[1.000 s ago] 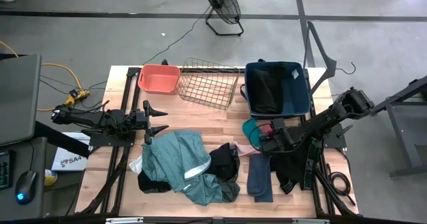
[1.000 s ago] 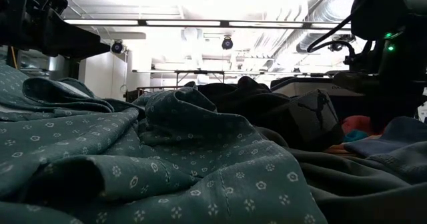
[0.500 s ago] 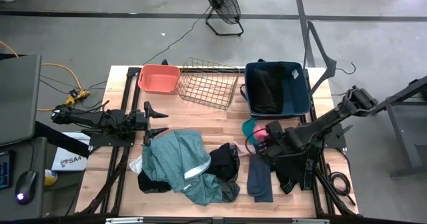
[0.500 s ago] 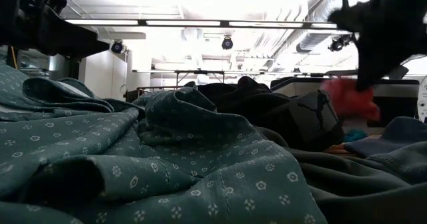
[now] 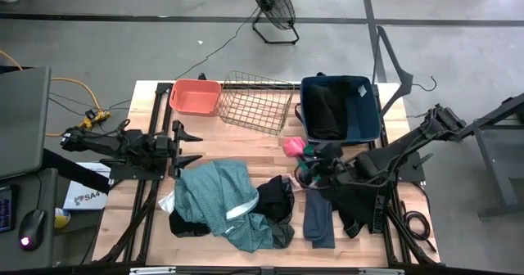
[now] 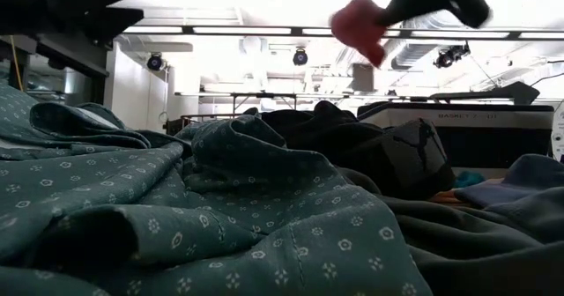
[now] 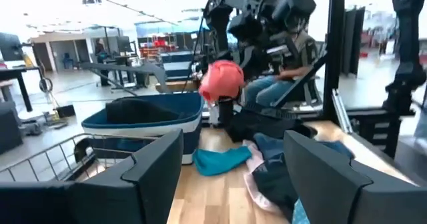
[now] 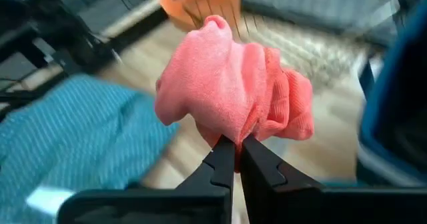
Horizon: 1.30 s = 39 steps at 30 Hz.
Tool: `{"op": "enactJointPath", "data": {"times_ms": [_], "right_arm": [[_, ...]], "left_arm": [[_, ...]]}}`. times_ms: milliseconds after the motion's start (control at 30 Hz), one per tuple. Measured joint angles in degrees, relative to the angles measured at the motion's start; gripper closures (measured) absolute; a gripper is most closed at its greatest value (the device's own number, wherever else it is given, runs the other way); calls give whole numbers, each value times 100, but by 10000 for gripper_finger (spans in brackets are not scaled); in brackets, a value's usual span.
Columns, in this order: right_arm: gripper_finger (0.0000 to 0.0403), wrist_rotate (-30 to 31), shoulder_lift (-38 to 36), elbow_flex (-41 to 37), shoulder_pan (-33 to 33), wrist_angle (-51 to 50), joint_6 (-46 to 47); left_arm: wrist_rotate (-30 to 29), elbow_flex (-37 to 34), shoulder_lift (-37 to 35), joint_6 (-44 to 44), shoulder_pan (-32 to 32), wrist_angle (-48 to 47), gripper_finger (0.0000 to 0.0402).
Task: Pick & Place Cloths
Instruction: Put the pink sock into the orange bin
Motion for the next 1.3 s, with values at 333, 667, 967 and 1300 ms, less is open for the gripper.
{"op": "enactJointPath", "data": {"times_ms": [333, 667, 967, 1300], "right_arm": [[399, -287, 273, 0, -727, 2816, -2786], [399, -1434, 867, -2, -1426, 4650, -3464], [399, -2369, 1208, -3, -1706, 5024, -3135], [399, -2817, 1207, -4, -1712, 5017, -3133]], "left_arm": [[-509, 815, 1451, 573, 0, 190, 58], [-837, 1948, 3471, 1967, 2, 750, 45], [-1488, 2860, 4812, 2922, 4, 777, 45], [-1385, 3305, 5784, 3460, 2, 740, 45]]}}
